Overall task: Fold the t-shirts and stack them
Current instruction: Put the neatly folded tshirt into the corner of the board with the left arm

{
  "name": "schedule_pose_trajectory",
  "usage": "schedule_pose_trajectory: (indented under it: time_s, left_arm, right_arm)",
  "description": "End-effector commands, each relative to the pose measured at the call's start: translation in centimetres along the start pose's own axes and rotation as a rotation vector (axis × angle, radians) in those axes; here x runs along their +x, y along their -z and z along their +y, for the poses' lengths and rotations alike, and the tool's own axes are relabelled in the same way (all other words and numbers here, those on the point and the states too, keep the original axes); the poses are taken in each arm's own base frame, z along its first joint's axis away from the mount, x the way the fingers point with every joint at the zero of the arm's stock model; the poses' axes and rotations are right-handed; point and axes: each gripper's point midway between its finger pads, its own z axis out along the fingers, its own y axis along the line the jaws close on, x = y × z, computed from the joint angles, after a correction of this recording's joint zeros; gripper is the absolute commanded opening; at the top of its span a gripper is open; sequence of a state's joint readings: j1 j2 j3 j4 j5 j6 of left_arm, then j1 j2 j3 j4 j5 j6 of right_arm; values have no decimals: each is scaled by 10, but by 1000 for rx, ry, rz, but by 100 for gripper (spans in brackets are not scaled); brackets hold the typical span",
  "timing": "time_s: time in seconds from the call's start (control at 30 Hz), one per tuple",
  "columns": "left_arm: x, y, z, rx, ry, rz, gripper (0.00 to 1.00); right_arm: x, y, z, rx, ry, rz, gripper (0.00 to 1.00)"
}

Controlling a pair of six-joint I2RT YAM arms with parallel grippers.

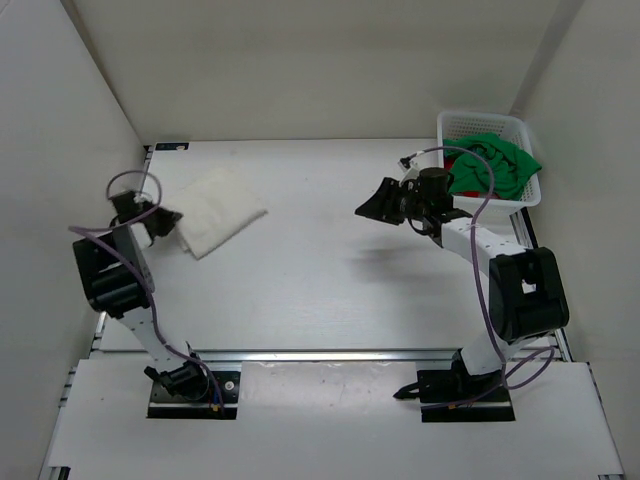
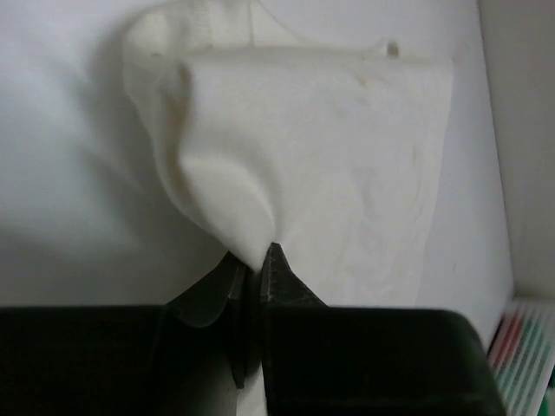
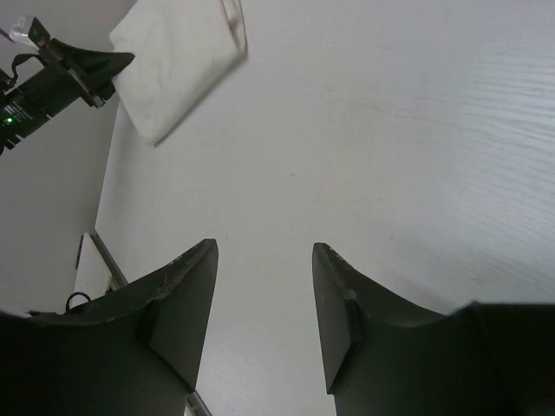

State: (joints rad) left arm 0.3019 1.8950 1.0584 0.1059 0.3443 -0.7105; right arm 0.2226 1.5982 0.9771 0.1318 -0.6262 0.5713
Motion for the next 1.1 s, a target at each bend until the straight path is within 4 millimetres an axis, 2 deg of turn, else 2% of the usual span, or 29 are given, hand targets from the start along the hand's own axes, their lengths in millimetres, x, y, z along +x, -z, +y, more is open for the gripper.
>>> schedule_pose_trajectory:
  time_s: [0.0, 0.03, 0.07, 0.13, 0.23, 0.27, 0.3, 0.33, 0.37, 0.43, 0.47, 0.53, 0.57, 0.6, 0.67, 0.7, 0.73, 0.77, 0.8, 0.83, 0.87, 0.9, 0.93, 0.97, 1.0, 1.03, 1.07]
  left_arm:
    - [-13, 33, 36, -29, 169, -80, 0]
    - [-27, 39, 46, -21, 193, -134, 1]
    - [-20, 39, 52, -26, 221, -140, 3]
    - [-23, 34, 62, -42, 233, -143, 3]
    - [-38, 20, 58, -50, 253, -157, 3]
    - [-36, 13, 61, -57, 258, -157, 3]
    - [-42, 7, 63, -67, 277, -177, 3]
    - [-53, 3, 55, -45, 292, -201, 4]
    - [-50, -5, 58, -50, 306, -198, 4]
    - [-61, -18, 55, -40, 372, -227, 3]
    - [-56, -27, 51, -31, 378, -223, 3]
    - [-73, -39, 42, -1, 422, -250, 2]
    - [-72, -45, 43, -2, 422, -250, 2]
    - [-81, -50, 44, -5, 437, -267, 2]
    - [-97, -49, 39, 11, 431, -304, 2]
    - [-111, -42, 37, 24, 425, -342, 2]
    - [-110, -40, 40, 16, 419, -354, 4]
    - [-111, -33, 43, 14, 416, -367, 9]
    - [-122, -22, 37, 38, 405, -414, 17]
    - [-121, -15, 36, 52, 393, -430, 28]
    - [-116, -10, 43, 41, 399, -431, 33]
    - [-119, -2, 33, 70, 373, -444, 42]
    - [-113, 3, 37, 59, 368, -448, 45]
    - [-112, 12, 33, 58, 345, -457, 52]
    - [-113, 22, 27, 48, 315, -475, 75]
    - [-116, 32, 16, 41, 293, -495, 85]
    - [-120, 39, 15, 12, 237, -528, 89]
  right_arm:
    - [4, -12, 25, -97, 63, 17, 46]
    - [9, -13, 28, -99, 73, 28, 45]
    - [15, -14, 31, -111, 79, 41, 46]
    - [25, -17, 37, -125, 83, 64, 45]
    - [36, -20, 50, -139, 116, 87, 45]
    - [41, -21, 54, -144, 128, 97, 45]
    - [46, -22, 58, -151, 133, 106, 45]
    - [54, -22, 61, -162, 130, 125, 45]
    - [59, -22, 58, -160, 131, 136, 45]
    - [67, -21, 61, -162, 136, 150, 45]
    - [71, -22, 58, -150, 145, 154, 45]
    - [78, -22, 48, -112, 138, 178, 46]
    - [76, -22, 47, -107, 144, 181, 45]
    - [77, -23, 43, -98, 135, 186, 46]
    - [83, -24, 35, -85, 124, 201, 45]
    - [82, -24, 34, -86, 125, 200, 45]
    - [86, -26, 31, -85, 116, 213, 46]
    - [90, -29, 29, -86, 110, 226, 45]
    - [90, -30, 28, -85, 108, 226, 46]
    - [90, -32, 29, -95, 105, 229, 47]
    - [95, -33, 27, -96, 97, 243, 49]
    - [95, -35, 33, -111, 109, 246, 50]
    - [96, -35, 34, -115, 114, 252, 51]
    - [95, -35, 37, -117, 125, 248, 52]
    - [99, -36, 38, -115, 130, 258, 54]
    - [99, -34, 41, -120, 136, 256, 55]
    - [99, -34, 42, -120, 144, 253, 56]
